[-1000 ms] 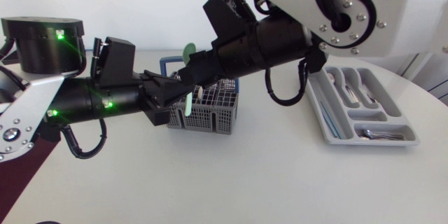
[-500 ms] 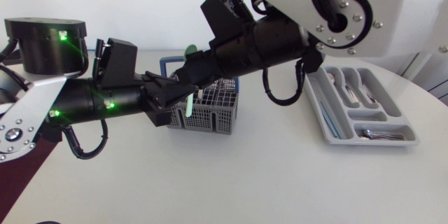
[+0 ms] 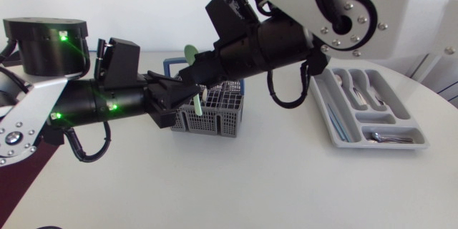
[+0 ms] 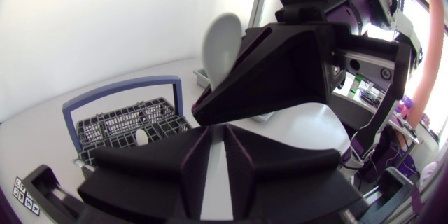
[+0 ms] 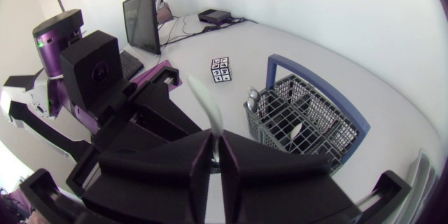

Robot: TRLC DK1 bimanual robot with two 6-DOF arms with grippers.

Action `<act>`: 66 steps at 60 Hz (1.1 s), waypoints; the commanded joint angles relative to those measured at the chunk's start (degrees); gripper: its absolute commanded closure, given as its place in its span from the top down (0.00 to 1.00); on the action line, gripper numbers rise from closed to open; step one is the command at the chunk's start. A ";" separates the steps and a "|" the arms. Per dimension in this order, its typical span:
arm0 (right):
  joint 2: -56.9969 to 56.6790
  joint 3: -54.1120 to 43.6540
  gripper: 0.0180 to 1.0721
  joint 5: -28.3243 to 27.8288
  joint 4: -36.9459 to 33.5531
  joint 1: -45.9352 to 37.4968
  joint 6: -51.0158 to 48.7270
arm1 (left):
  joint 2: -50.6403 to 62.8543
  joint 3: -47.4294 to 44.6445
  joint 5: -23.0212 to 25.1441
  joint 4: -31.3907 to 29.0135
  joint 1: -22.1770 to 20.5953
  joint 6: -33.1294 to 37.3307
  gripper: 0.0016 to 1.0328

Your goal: Transfer all utensils from the basket to the drawer tray.

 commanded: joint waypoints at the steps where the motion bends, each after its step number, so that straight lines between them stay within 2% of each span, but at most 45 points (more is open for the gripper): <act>1: 0.60 -1.23 0.10 -0.28 0.29 -0.39 0.68 | -0.49 -1.03 -0.40 0.95 -0.02 -1.15 0.34; 8: -0.01 -1.49 0.10 -0.46 0.20 -1.19 0.50 | -2.25 -1.65 -0.58 0.69 0.51 -1.07 0.50; 15: -0.72 -2.37 0.10 -0.63 -0.15 -2.15 -0.37 | -4.09 -1.73 -0.67 0.25 1.65 -1.07 0.58; 28: -4.14 -5.27 0.10 -1.42 -2.43 -5.05 -5.03 | -7.08 -1.47 -0.67 -0.72 4.38 -0.72 0.61; 37: -7.13 -8.35 0.10 -3.09 -6.48 -9.62 -12.42 | -7.26 -1.47 -0.76 -1.16 5.08 -0.10 0.61; 52: -11.18 -14.24 0.11 -3.45 -15.88 -21.66 -32.02 | -3.92 -0.94 -2.16 -1.16 5.17 1.66 0.61; 66: -13.72 -19.07 0.11 -1.51 -20.45 -35.99 -50.65 | -1.46 -0.42 -4.62 -1.07 4.29 3.24 0.61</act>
